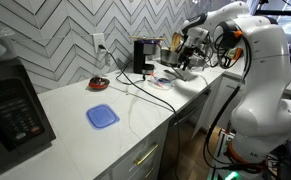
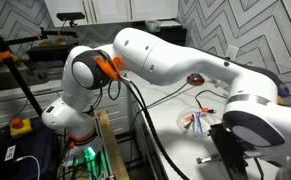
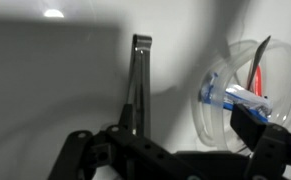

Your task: Put the tong on the blue lid on top of the coffee marker

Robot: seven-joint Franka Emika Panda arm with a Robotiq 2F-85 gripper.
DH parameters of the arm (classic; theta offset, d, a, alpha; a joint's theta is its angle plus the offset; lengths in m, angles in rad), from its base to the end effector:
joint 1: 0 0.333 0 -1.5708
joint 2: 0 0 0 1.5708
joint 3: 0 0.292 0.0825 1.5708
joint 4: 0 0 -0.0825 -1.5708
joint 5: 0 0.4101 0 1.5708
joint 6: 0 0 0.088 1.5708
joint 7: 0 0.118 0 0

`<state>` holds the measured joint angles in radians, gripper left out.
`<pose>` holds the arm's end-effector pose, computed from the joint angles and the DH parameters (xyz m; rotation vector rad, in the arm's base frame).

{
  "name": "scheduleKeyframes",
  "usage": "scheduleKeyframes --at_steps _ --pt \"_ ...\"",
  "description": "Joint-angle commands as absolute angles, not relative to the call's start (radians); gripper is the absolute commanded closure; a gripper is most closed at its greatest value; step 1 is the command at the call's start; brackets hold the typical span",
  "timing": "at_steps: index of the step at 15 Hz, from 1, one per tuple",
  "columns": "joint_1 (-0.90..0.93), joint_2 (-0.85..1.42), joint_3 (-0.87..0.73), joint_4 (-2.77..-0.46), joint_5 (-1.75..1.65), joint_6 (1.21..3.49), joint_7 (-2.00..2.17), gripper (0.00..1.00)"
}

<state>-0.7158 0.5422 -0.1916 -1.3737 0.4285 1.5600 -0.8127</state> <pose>0.4725 -0.4917 0.3489 -2.6637 0.2079 -0.0295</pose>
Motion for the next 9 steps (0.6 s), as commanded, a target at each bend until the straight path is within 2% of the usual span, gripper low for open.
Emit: scheduleKeyframes --at_steps 1,6,7,8,9 --pt "-0.751 0.556 -0.157 -1.396 0.521 1.650 -0.823 0.00" --pt "-0.759 0.574 -0.139 -1.413 0.559 1.722 -0.823 0.00" --pt "-0.760 0.578 -0.133 -1.416 0.565 1.723 -0.823 0.02" --pt "-0.762 0.584 -0.127 -1.413 0.568 1.710 -0.825 0.11" --pt "-0.762 0.589 -0.124 -1.411 0.570 1.702 -0.824 0.27"
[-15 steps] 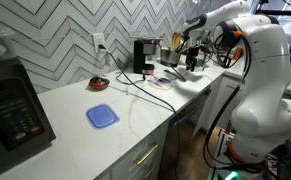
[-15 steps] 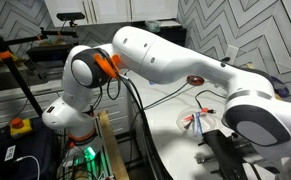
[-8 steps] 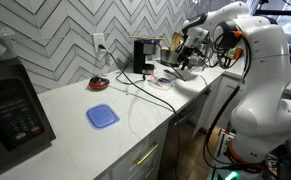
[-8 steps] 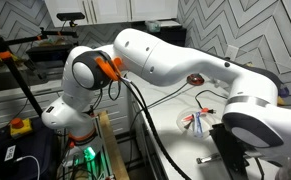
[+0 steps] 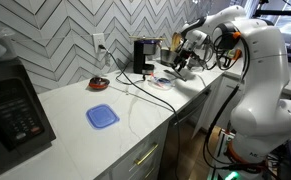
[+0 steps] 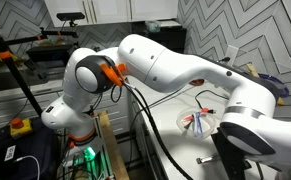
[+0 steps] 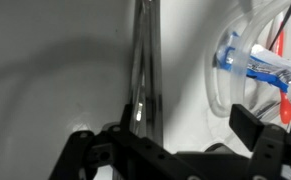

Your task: Put the tong on the blue lid on top of the coffee marker

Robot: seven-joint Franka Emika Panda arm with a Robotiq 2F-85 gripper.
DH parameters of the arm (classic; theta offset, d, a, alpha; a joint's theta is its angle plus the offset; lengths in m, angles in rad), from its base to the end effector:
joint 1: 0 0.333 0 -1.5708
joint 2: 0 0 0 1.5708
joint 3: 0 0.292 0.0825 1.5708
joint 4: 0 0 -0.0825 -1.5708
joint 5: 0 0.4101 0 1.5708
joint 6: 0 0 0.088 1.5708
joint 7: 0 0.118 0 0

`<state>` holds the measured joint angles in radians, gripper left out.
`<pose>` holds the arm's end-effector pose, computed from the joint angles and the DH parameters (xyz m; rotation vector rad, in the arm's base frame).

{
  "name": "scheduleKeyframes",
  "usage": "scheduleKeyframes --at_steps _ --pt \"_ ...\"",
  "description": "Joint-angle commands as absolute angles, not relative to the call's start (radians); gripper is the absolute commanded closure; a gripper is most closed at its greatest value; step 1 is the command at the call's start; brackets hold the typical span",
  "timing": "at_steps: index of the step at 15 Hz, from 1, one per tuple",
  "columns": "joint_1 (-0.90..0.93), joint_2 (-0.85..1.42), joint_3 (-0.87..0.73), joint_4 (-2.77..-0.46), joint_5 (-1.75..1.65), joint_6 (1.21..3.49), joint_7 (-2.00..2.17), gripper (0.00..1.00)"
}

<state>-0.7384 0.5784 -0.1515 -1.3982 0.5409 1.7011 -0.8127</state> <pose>0.4924 -0.4957 0.3219 -2.6337 0.2760 -0.2124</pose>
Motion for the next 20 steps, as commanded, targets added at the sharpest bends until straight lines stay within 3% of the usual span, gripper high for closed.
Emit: scheduleKeyframes --at_steps 1,10,16,20 --pt "-0.764 0.594 -0.119 -1.407 0.570 1.691 -0.827 0.30" --pt "-0.782 0.583 -0.105 -1.409 0.600 1.680 -0.838 0.98" --pt "-0.789 0.558 -0.100 -1.416 0.608 1.647 -0.866 1.00" --pt "-0.773 0.423 -0.144 -1.477 0.530 1.683 -0.935 1.00"
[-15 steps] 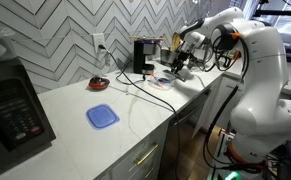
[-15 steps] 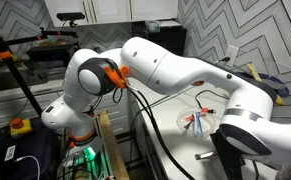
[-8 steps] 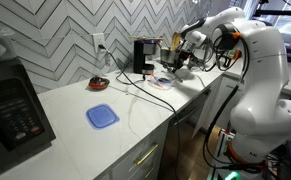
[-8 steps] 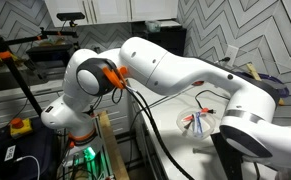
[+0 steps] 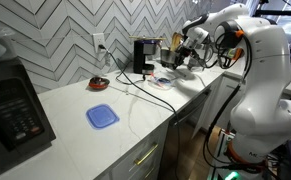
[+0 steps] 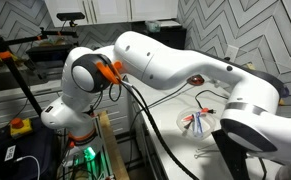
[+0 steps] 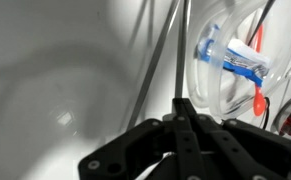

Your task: Put the tong on the blue lid on top of the coffee marker

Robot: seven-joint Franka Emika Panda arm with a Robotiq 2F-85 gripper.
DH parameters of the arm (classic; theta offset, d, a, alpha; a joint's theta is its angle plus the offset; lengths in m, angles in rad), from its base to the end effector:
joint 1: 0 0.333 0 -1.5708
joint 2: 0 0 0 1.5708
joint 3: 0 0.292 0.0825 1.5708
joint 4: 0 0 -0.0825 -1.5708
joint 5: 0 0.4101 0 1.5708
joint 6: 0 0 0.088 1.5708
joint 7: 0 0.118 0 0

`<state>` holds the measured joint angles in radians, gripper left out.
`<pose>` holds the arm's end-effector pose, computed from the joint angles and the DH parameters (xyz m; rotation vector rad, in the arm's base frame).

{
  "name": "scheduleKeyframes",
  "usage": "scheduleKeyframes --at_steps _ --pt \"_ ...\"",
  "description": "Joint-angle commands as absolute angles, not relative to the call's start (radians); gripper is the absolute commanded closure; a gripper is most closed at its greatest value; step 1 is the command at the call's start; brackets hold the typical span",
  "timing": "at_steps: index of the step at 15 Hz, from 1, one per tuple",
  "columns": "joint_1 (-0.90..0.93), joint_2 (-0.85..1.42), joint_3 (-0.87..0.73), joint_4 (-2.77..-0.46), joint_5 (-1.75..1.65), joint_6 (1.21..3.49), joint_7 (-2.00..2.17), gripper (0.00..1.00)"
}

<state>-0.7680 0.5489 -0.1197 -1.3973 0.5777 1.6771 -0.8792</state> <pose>0.4933 -0.4923 0.3431 -2.6042 0.1824 -0.2973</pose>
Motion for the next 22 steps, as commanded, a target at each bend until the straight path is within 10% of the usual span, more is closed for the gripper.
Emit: scheduleKeyframes --at_steps 1,22 --pt "-0.770 0.393 -0.156 -1.478 0.503 1.680 -0.946 1.00" --pt "-0.603 0.062 -0.169 -1.461 0.172 1.734 -1.234 1.00"
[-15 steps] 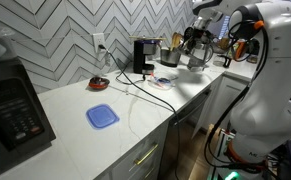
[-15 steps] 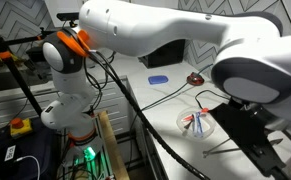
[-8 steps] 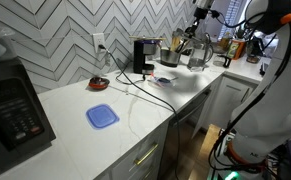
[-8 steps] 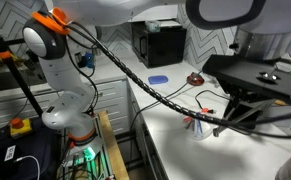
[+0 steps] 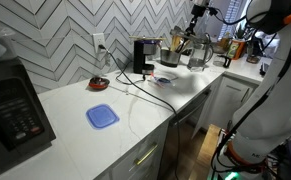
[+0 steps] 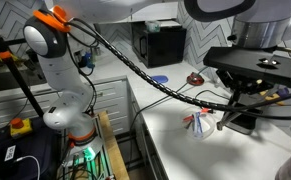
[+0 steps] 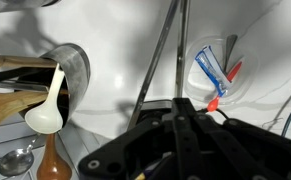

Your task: Put the tong on the blue lid on top of the coffee marker

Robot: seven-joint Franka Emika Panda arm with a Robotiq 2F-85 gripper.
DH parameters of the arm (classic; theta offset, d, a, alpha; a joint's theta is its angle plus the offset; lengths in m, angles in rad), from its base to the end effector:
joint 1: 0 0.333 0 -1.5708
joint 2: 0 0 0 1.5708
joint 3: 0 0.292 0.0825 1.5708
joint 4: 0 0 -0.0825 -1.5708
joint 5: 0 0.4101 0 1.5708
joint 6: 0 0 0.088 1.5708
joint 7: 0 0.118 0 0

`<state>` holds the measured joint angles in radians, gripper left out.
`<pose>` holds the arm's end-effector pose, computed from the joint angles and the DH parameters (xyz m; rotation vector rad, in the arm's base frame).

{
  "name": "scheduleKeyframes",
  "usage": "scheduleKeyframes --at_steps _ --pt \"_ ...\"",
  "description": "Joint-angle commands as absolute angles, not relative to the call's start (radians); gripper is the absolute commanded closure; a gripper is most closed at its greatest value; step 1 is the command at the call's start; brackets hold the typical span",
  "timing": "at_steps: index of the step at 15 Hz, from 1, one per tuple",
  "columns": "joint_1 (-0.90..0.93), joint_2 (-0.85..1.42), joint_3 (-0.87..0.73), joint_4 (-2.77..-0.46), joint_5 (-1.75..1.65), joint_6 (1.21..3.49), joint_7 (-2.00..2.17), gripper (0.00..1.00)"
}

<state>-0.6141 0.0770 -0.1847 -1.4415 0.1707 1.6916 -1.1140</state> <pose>0.4462 -0.4260 0.6226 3.0327 0.4757 0.3522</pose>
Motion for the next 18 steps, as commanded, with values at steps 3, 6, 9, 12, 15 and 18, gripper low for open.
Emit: scheduleKeyframes --at_steps 3,6,9,12,15,18 --pt "-0.504 0.116 -0.217 -1.315 0.152 1.632 -1.320 1.00" --pt "-0.448 0.195 -0.217 -1.127 0.148 1.502 -1.399 1.00" --pt "-0.419 0.290 -0.200 -0.965 0.135 1.422 -1.492 1.00" --pt "-0.433 0.401 -0.180 -0.807 0.095 1.366 -1.619 1.00" --pt "-0.444 0.513 -0.189 -0.667 0.038 1.382 -1.739 1.00" --pt "-0.432 0.471 -0.187 -0.751 0.056 1.405 -1.697 0.99"
